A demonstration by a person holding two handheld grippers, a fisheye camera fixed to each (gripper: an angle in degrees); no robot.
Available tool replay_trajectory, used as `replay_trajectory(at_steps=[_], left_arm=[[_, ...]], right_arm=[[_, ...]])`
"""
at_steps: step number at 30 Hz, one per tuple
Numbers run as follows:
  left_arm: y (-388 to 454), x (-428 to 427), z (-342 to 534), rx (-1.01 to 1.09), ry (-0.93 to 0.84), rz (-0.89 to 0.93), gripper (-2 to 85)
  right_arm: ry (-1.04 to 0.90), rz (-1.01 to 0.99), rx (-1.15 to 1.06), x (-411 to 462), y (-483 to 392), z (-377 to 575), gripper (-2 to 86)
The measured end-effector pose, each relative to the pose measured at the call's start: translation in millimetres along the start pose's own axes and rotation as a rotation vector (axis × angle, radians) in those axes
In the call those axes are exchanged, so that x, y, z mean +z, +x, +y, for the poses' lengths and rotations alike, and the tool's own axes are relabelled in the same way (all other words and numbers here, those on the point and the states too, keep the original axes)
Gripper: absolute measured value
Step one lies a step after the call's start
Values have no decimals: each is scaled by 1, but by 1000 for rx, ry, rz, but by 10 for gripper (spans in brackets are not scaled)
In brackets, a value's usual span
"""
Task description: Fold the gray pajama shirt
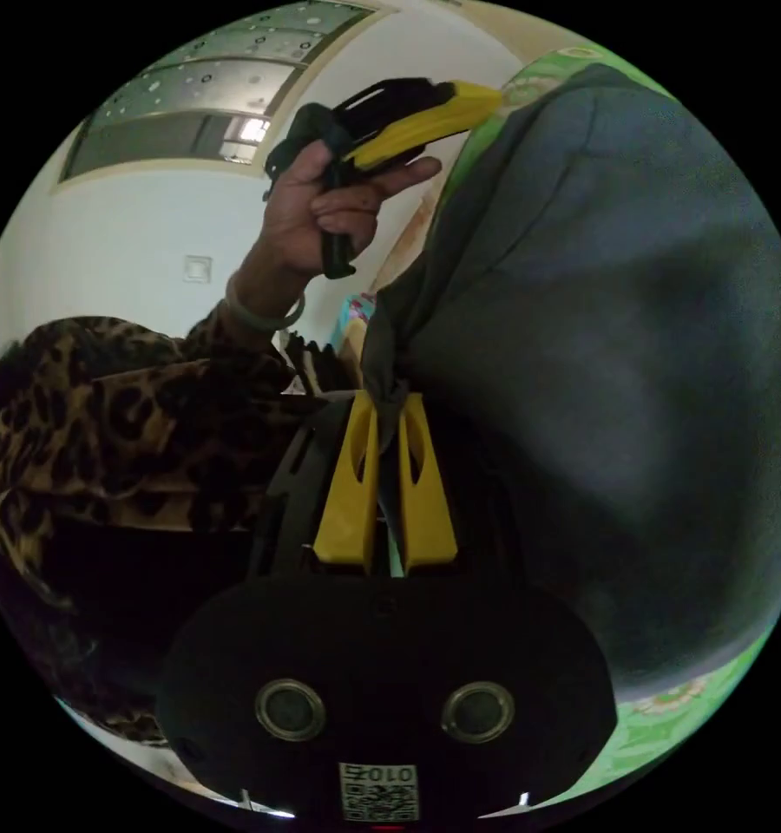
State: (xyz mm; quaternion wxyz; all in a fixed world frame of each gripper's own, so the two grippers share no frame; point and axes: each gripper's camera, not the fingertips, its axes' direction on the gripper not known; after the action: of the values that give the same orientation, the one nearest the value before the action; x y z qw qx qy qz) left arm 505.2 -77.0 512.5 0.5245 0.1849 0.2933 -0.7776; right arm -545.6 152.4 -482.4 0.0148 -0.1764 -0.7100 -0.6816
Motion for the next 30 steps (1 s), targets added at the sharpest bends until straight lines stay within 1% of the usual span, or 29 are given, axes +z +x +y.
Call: replay_trajectory(at_steps=[3, 5, 6, 7, 9, 10, 11, 13, 14, 16, 18, 20, 21, 22, 24, 26, 27, 28, 29, 30], left_arm=[[9, -7, 5, 5, -35, -64, -2], [19, -9, 11, 24, -60, -108, -2], [28, -10, 16, 57, -73, -127, -2], [32, -10, 19, 76, -83, -131, -2], [46, 3, 28, 143, -177, -93, -2], [49, 7, 31, 153, -204, -91, -2], [54, 16, 37, 175, -245, -108, -2], [60, 32, 47, 209, -313, -149, -2], [64, 43, 52, 224, -363, -166, -2], [68, 55, 59, 243, -399, -181, -1], [72, 69, 64, 235, -413, -197, -1], [77, 76, 65, 226, -401, -200, -1], [83, 81, 64, 226, -410, -174, -1], [87, 84, 64, 232, -419, -152, -1], [106, 94, 66, 266, -445, -104, -1], [118, 100, 67, 292, -449, -138, -1], [122, 101, 67, 279, -432, -170, 0], [123, 100, 66, 262, -417, -187, 0], [124, 96, 65, 231, -379, -211, 2], [123, 92, 63, 194, -343, -217, 5]], right_arm=[[116, -78, 7, -29, 4, 17, 89], [290, -179, -2, -67, 1, 56, 111], [343, -199, 15, -76, 2, 69, 115], [434, -230, 71, -88, 7, 99, 122], [565, -185, 235, -98, 16, 148, 131], [642, -105, 372, -101, 18, 178, 135], [693, -34, 455, -101, 16, 201, 137], [743, 54, 557, -99, 10, 221, 143], [733, 87, 576, -95, 8, 222, 143], [648, 94, 549, -86, 8, 207, 137], [590, 142, 550, -80, 8, 192, 117], [484, 184, 500, -93, 12, 183, 86], [473, 195, 488, -100, 13, 185, 83], [493, 228, 480, -120, 18, 195, 75], [576, 281, 553, -158, 30, 221, 70], [749, 370, 709, -207, 39, 265, 84], [791, 391, 749, -216, 38, 276, 91], [870, 401, 819, -227, 34, 298, 112], [934, 371, 819, -229, 27, 316, 138], [953, 345, 796, -227, 24, 324, 145]])
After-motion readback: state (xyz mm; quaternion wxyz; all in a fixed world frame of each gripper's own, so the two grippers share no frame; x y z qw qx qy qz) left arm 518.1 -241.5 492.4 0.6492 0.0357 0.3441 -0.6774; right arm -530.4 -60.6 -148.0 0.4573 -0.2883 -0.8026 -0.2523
